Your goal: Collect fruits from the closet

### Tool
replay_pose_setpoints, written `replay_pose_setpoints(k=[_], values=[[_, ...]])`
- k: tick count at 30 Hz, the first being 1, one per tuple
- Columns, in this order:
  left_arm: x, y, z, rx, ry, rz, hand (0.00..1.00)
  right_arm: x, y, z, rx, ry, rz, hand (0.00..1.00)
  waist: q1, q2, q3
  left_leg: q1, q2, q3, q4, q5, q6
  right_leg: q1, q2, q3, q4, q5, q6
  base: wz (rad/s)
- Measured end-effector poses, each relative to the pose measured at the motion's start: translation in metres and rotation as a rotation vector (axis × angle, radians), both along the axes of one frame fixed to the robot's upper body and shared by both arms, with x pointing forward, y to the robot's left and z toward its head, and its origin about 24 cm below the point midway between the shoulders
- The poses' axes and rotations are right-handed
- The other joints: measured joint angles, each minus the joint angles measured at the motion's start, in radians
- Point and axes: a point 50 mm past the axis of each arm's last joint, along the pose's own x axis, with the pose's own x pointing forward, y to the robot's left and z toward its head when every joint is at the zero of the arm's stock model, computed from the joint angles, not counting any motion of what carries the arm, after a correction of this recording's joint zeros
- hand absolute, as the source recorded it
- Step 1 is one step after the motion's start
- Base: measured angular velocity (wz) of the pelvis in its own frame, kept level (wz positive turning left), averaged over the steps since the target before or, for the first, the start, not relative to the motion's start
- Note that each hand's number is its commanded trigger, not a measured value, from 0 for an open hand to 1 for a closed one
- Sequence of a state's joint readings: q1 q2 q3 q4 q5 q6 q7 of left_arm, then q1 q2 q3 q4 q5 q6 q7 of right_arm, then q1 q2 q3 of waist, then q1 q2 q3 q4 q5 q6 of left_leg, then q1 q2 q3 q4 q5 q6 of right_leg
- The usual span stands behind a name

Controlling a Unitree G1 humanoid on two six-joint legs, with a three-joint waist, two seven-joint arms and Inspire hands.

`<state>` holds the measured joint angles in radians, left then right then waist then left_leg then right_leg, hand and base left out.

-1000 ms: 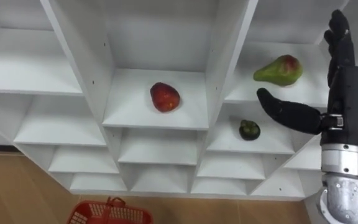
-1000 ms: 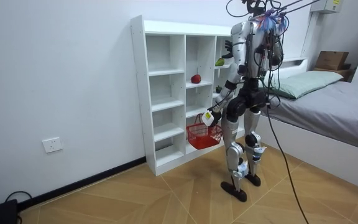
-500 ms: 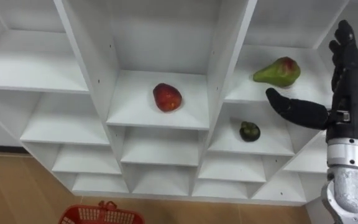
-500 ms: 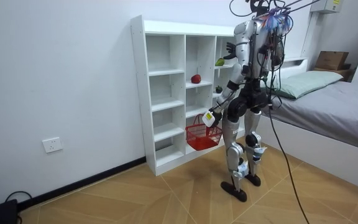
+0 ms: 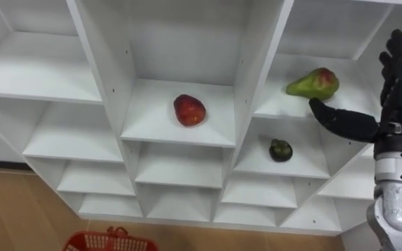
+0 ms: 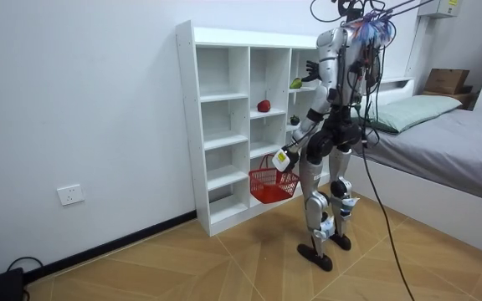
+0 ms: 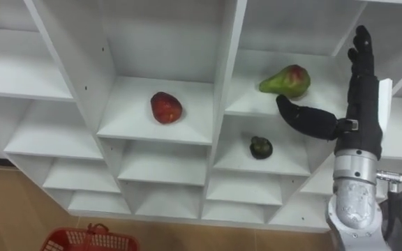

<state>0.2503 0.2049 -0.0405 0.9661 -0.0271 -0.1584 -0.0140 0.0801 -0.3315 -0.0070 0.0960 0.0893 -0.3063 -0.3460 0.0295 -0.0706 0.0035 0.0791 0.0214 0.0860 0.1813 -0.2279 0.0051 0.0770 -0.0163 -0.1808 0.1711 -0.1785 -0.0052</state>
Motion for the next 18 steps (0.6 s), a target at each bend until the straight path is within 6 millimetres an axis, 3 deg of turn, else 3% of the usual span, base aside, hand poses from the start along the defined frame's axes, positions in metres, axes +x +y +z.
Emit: replay_pose_setpoints(k=[4,18], values=[[-0.002,0.002,0.0,0.0,0.006,0.015,1.0,0.003,-0.006,-0.009,0.017,0.061,0.004,0.0,-0.001,-0.001,0.0012,0.001,0.0,-0.004,0.001,0.0,0.0,0.004,-0.001,-0.008,0.0,0.0,0.0,0.04],[-0.005,0.003,-0.001,-0.008,0.023,0.022,1.0,0.022,0.0,-0.002,0.009,0.084,0.112,0.0,-0.001,0.0,0.0067,0.0,0.0,-0.009,0.004,0.001,0.0,0.009,-0.003,-0.021,-0.001,0.0,0.0,0.01]])
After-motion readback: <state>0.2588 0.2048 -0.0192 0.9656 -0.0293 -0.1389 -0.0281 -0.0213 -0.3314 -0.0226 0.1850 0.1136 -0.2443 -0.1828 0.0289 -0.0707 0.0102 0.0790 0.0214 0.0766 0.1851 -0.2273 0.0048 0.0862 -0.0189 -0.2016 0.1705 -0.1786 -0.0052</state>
